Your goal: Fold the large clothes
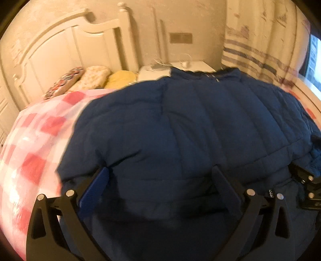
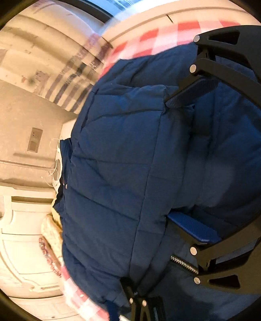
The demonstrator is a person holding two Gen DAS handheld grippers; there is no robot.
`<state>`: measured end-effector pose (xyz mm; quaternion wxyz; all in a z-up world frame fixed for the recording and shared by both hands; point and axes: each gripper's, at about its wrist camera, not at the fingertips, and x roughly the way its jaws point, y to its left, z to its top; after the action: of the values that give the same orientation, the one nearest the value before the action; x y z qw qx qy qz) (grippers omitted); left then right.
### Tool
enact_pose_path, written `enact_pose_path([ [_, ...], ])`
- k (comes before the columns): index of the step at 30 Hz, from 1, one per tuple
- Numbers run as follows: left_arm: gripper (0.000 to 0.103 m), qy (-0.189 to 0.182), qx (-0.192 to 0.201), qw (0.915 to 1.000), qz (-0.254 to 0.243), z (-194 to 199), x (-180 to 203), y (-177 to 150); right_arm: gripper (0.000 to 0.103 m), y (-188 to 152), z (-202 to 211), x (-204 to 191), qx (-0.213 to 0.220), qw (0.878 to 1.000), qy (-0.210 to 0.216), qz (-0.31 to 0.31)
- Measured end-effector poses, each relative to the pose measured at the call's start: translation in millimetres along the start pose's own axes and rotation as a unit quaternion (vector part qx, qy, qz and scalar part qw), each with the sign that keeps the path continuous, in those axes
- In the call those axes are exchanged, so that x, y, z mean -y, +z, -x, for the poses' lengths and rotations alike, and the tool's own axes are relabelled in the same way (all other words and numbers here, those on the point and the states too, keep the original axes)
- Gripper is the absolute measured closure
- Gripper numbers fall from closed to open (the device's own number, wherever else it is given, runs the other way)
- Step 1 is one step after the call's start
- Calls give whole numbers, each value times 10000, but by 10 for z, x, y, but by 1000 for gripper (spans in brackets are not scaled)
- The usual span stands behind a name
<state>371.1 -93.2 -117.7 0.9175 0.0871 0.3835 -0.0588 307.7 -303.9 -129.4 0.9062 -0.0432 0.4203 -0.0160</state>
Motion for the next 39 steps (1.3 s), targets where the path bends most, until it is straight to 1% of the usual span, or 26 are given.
enact_pose_path([
  [1, 3, -120, 37, 9998, 126, 107, -43, -40, 5, -45, 123, 23, 45, 9998, 158, -110],
  [2, 3, -400, 74, 9989, 211, 234, -74, -89, 5, -104, 273, 35, 176, 9993, 269, -171],
  [4, 2, -635, 76, 9979, 103, 468, -72, -215, 5, -226, 496, -14, 326, 9990, 298, -86],
  [5, 2, -543, 71, 9985, -59, 564, -43, -294, 5, -298, 568, -36, 333, 9990, 312, -1],
  [7, 2, -450, -9, 9986, -261, 611, -3, -420, 5, -476, 544, -89, 87, 9992, 308, 237],
  [9, 2, -370, -334, 9982, -340, 469, 27, -555, 5, -602, 351, -124, -287, 9985, 349, 312],
  [10, 2, -404, -589, 9970, -282, 337, 17, -605, 5, -595, 352, -70, -289, 9985, 462, 107],
  [11, 2, -533, -661, 9963, -92, 314, -40, -586, 5, -581, 354, -44, -365, 9983, 455, 11],
  [13, 2, -427, -771, 9961, 72, 320, -122, -544, 5, -576, 378, -41, -430, 9982, 427, -29],
  [15, 2, -346, -774, 9963, 149, 399, -190, -561, 5, -626, 487, -62, -486, 9978, 444, -78],
  [18, 2, -520, -543, 9968, 285, 707, -348, -715, 5, -844, 749, -97, -364, 9964, 764, 57],
  [20, 2, -326, -561, 9977, 211, 771, -428, -911, 5, -1036, 776, -148, -469, 9959, 703, 315],
  [22, 2, -178, -805, 9965, 148, 642, -490, -1055, 4, -1105, 775, -145, -295, 9966, 687, 357],
  [23, 2, -391, -784, 9955, 364, 652, -582, -1052, 4, -1095, 766, -137, -322, 9965, 692, 336],
  [24, 2, -387, -773, 9950, 494, 666, -631, -1043, 5, -1087, 781, -151, -359, 9968, 620, 352],
  [25, 2, -171, -776, 9950, 605, 685, -673, -1038, 5, -1078, 792, -155, -388, 9972, 537, 337],
  [26, 2, -108, -737, 9952, 642, 715, -692, -1050, 5, -1082, 856, -170, -387, 9979, 449, 257],
  [28, 2, -194, -570, 9958, 690, 889, -680, -1100, 5, -1142, 1017, -222, -199, 9974, 659, 235],
  [29, 2, -343, -432, 9962, 672, 1028, -641, -1138, 5, -1206, 1144, -274, -28, 9963, 808, 296],
  [31, 2, -605, -181, 9967, 507, 1282, -515, -1239, 5, -1337, 1231, -372, 64, 9946, 940, 434],
  [32, 2, -713, -112, 9968, 340, 1351, -413, -1293, 5, -1457, 1198, -463, -89, 9926, 1029, 637],
  [33, 2, -775, -103, 9969, 111, 1390, -306, -1359, 5, -1550, 1147, -520, -159, 9922, 956, 782],
  [34, 2, -694, -233, 9970, -258, 1370, -156, -1464, 5, -1598, 1173, -522, 6, 9928, 919, 773],
  [36, 2, -420, -430, 9962, -637, 1231, 40, -1592, 5, -1602, 1192, -507, -17, 9932, 942, 691],
  [37, 2, -419, -389, 9968, -564, 1247, 36, -1633, 5, -1605, 1202, -503, -55, 9933, 936, 669],
  [39, 2, -492, -538, 9964, -439, 1232, -20, -1613, 5, -1611, 1254, -485, -99, 9942, 869, 626],
])
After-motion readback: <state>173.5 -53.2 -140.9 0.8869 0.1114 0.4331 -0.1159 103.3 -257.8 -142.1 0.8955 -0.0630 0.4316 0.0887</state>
